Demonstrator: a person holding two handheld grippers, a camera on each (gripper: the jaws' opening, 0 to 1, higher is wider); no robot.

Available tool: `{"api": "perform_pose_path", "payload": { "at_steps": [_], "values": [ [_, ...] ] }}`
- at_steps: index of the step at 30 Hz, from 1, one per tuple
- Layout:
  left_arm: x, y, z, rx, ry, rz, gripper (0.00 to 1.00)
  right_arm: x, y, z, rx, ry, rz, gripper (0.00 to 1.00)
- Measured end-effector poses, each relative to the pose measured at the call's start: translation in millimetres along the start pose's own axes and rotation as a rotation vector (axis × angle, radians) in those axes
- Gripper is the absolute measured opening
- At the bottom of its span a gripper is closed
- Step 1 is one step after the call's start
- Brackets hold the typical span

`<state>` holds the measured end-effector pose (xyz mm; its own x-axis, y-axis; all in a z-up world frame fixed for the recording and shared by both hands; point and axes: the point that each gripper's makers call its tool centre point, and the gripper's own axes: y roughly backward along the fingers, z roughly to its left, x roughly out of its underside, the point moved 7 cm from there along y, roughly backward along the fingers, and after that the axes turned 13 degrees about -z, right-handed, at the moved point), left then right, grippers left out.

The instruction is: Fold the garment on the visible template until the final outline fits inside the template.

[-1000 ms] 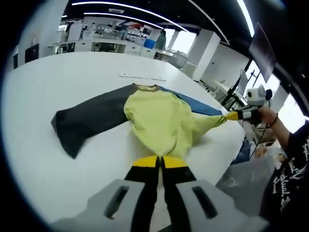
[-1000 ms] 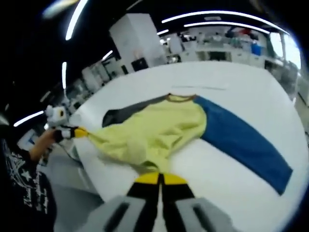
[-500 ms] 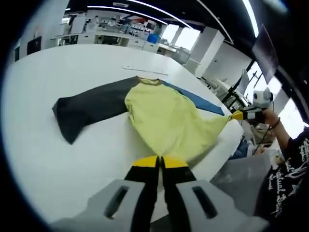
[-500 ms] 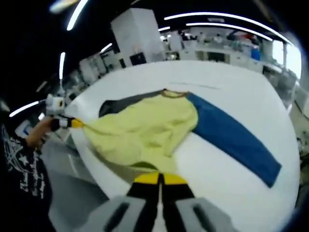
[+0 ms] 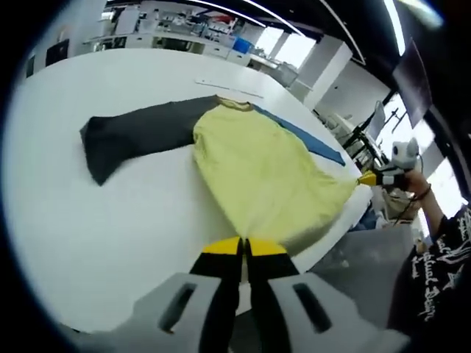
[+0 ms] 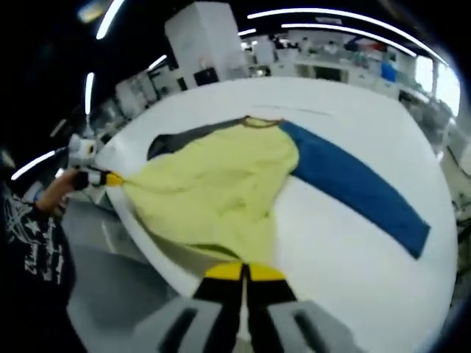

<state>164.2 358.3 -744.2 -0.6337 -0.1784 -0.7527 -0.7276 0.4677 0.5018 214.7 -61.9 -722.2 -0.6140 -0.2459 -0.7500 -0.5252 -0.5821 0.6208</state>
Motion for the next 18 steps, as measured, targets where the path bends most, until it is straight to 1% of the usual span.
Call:
{"api": "perform_pose_path", "payload": {
  "at_steps": [6, 10, 12, 18],
  "values": [
    [7.3, -0.4, -3.9, -0.008, -0.010, 0.031, 0.00, 19.6, -4.0, 0.6, 0.010, -0.013, 0.047, 0.00],
    [11.8, -0.8, -3.9, -0.017, -0.002, 0.052, 0.00, 33.1, -7.6, 0.6, 0.018, -0.014, 0.077, 0.00],
    [15.1, -1.4, -4.4, -0.022, 0.000, 0.065, 0.00, 39.6, -8.9, 1.7, 0.023, -0.029, 0.092, 0.00],
    [23.2, -2.4, -4.4, -0.035, -0.015, 0.091, 0.00, 54.6, -12.9, 1.5, 0.031, -0.049, 0.114, 0.00]
  ]
}}
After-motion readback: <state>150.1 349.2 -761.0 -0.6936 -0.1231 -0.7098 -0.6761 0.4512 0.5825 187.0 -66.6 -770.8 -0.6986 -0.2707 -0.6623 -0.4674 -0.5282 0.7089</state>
